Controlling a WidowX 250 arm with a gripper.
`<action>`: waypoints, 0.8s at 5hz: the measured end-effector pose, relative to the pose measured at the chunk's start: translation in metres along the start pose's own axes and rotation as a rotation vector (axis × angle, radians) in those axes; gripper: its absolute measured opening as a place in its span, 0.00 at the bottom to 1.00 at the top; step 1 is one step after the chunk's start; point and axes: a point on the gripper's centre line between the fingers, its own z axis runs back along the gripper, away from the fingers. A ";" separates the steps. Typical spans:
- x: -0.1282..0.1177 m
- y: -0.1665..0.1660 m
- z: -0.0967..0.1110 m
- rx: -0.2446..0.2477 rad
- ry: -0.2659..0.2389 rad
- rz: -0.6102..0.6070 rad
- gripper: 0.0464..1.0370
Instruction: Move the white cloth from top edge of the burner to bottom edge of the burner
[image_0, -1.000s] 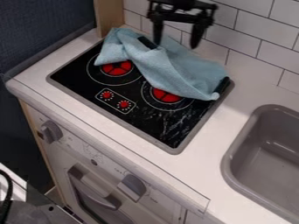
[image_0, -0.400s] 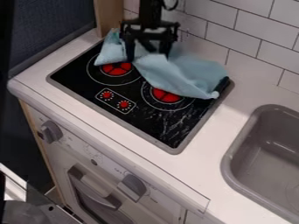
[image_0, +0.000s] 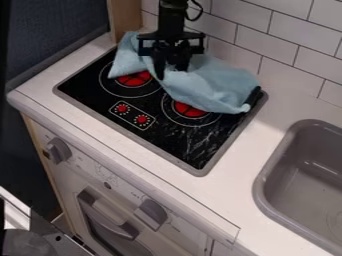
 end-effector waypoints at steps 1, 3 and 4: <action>0.000 -0.004 -0.002 -0.032 -0.001 -0.024 0.13; -0.010 0.006 0.017 -0.230 -0.129 0.015 0.01; -0.023 0.026 0.026 -0.392 -0.195 0.081 0.01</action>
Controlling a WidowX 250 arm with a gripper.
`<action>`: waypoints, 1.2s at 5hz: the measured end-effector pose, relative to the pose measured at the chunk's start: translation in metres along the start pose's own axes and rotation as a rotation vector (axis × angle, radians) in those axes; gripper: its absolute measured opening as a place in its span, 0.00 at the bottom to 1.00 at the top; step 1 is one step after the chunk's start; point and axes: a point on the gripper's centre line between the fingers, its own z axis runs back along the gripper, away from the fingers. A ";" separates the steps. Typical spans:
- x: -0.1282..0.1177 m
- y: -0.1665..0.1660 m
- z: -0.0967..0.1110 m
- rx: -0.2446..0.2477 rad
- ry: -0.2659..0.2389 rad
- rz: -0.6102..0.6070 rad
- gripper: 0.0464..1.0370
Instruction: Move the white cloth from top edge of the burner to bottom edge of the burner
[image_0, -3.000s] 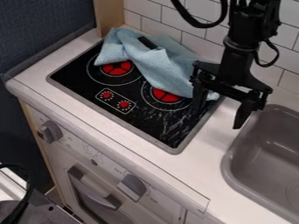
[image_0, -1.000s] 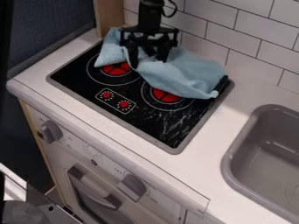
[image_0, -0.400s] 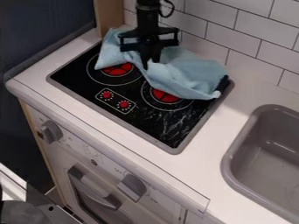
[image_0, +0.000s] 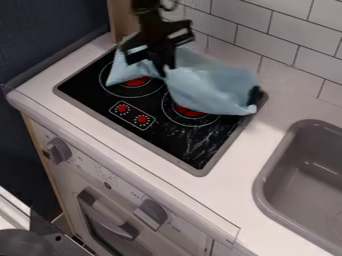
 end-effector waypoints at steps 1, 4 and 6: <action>-0.015 0.022 0.009 -0.157 -0.069 0.065 0.01; -0.051 0.065 0.006 -0.240 -0.167 0.195 0.01; -0.053 0.077 -0.003 -0.059 -0.111 0.146 0.15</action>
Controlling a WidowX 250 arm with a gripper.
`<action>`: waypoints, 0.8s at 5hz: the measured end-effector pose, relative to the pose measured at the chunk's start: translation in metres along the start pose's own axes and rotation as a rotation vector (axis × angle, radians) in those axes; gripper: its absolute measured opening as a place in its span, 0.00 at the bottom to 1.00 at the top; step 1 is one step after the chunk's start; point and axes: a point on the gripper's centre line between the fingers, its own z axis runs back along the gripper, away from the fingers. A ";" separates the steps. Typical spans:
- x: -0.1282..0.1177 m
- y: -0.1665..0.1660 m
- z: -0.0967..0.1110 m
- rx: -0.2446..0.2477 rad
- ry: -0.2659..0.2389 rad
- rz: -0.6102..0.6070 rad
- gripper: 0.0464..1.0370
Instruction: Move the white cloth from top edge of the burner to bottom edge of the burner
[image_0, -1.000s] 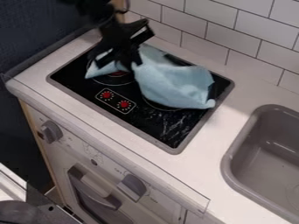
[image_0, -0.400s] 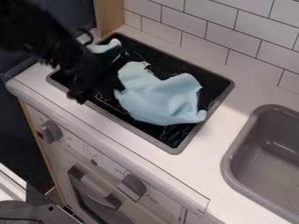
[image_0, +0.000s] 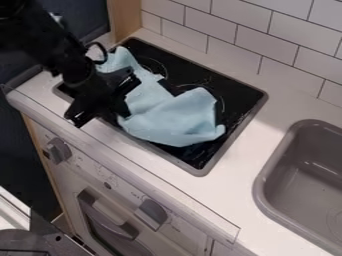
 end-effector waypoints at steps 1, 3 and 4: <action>-0.002 -0.006 0.006 0.078 0.004 -0.061 0.41; 0.001 -0.030 0.029 0.191 0.000 -0.177 0.96; -0.003 -0.043 0.051 0.240 -0.017 -0.187 0.96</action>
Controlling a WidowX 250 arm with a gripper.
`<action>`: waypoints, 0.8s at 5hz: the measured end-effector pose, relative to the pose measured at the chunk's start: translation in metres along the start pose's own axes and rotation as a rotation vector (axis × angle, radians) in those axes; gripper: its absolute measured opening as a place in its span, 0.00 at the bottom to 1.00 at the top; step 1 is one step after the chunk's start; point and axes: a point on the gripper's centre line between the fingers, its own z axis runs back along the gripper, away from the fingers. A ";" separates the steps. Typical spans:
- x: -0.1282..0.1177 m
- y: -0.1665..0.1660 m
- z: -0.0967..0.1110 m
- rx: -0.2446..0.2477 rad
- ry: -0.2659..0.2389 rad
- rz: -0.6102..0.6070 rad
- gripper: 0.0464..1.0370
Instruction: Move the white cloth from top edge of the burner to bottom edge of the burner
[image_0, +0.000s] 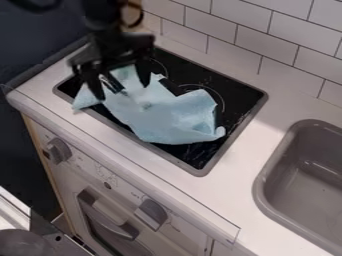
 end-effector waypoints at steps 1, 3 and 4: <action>-0.002 -0.018 0.023 0.070 0.013 -0.036 0.96; 0.004 -0.087 -0.002 0.070 0.114 -0.290 0.96; -0.001 -0.117 -0.009 0.020 0.136 -0.422 0.96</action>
